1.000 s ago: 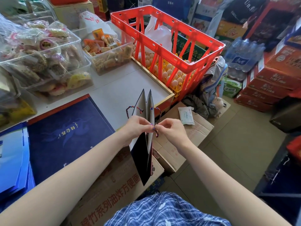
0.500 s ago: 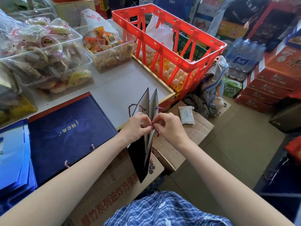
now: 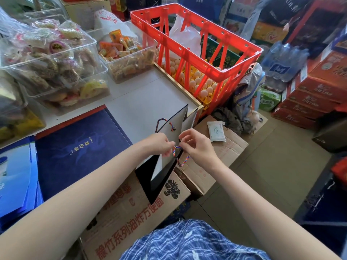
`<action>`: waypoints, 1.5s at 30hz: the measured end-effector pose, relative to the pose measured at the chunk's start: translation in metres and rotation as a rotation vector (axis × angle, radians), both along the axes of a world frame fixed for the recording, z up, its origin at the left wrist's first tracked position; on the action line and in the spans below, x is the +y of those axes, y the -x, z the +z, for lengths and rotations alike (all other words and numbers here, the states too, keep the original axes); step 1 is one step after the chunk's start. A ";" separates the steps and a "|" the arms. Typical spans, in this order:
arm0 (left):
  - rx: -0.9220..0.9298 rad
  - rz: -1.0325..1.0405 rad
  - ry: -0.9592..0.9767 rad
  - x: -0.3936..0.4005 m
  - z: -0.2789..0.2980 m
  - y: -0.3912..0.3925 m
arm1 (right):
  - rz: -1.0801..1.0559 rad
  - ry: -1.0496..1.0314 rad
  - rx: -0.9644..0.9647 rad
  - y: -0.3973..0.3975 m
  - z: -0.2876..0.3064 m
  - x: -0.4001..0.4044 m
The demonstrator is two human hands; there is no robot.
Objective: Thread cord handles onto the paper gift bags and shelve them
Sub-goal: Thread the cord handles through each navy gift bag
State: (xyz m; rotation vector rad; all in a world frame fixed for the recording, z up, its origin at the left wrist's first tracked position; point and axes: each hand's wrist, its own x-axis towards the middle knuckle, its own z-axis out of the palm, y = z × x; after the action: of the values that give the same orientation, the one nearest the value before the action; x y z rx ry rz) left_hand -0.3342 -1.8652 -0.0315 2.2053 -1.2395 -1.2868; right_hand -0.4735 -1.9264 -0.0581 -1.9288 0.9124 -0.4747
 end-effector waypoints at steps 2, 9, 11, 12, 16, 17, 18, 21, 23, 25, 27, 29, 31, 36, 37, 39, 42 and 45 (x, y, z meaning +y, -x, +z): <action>0.086 0.060 -0.059 0.001 0.002 0.003 | 0.019 -0.003 -0.007 0.000 -0.001 0.002; 0.325 0.148 -0.081 0.006 0.000 -0.003 | 0.046 0.002 0.029 0.004 -0.001 0.002; 0.349 0.166 -0.027 0.007 0.001 -0.005 | 0.039 0.016 0.073 0.005 0.001 0.000; 0.355 0.173 0.012 0.007 0.001 -0.005 | 0.033 0.019 0.096 0.004 0.001 -0.002; 0.321 0.204 0.178 0.005 -0.002 0.002 | 0.053 0.035 0.221 0.004 0.002 -0.010; 0.294 0.225 0.238 0.004 -0.005 0.005 | 0.052 0.030 0.242 0.004 0.003 -0.012; 0.255 0.247 0.295 0.002 -0.008 0.006 | 0.047 0.020 0.256 0.004 0.004 -0.014; 0.224 0.307 0.431 0.000 -0.015 0.010 | 0.015 -0.078 0.235 0.006 0.006 -0.019; 0.296 0.344 0.494 0.000 -0.016 0.011 | -0.019 -0.203 0.161 0.008 0.007 -0.021; 0.348 0.356 0.518 0.000 -0.015 0.011 | -0.030 -0.284 0.111 0.008 0.009 -0.021; 0.337 0.325 0.490 0.000 -0.013 0.009 | -0.006 -0.317 0.107 0.007 0.009 -0.019; 0.271 0.257 0.479 0.001 -0.010 0.006 | 0.015 -0.315 0.117 0.005 0.010 -0.017; 0.131 0.165 0.497 0.001 -0.008 0.003 | 0.039 -0.311 0.114 0.005 0.011 -0.018; 0.027 0.090 0.478 0.002 -0.011 -0.001 | 0.117 -0.298 0.088 0.009 0.012 -0.020; 0.024 0.084 0.472 0.002 -0.012 -0.001 | 0.123 -0.293 0.086 0.010 0.012 -0.020; -0.015 0.075 0.468 0.002 -0.014 -0.002 | 0.133 -0.302 0.076 0.010 0.011 -0.021; -0.083 0.056 0.477 0.002 -0.016 -0.003 | 0.128 -0.314 0.058 0.010 0.010 -0.021; -0.048 0.009 0.454 0.002 -0.014 -0.006 | 0.093 -0.323 0.030 0.009 0.011 -0.019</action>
State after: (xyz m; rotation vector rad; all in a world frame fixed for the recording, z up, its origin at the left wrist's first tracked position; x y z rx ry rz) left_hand -0.3284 -1.8628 -0.0458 1.9175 -1.3764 -0.8454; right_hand -0.4821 -1.9456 -0.0476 -1.6774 0.8563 -0.2278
